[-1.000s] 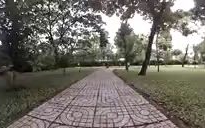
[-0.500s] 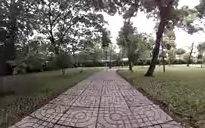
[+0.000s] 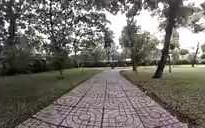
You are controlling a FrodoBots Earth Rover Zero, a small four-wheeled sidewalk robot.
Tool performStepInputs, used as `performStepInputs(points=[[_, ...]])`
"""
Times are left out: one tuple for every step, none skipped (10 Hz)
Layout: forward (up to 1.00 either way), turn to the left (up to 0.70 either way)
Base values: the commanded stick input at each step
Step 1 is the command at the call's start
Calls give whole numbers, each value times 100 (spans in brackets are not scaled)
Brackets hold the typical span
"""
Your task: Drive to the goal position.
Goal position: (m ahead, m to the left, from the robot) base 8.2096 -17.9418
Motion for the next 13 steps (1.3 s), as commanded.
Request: performStepInputs(points=[[100,0],[100,0],[100,0],[100,0],[100,-14],[100,-27],[100,-14],[100,0],[100,0],[100,0],[100,0],[100,0],[100,0]])
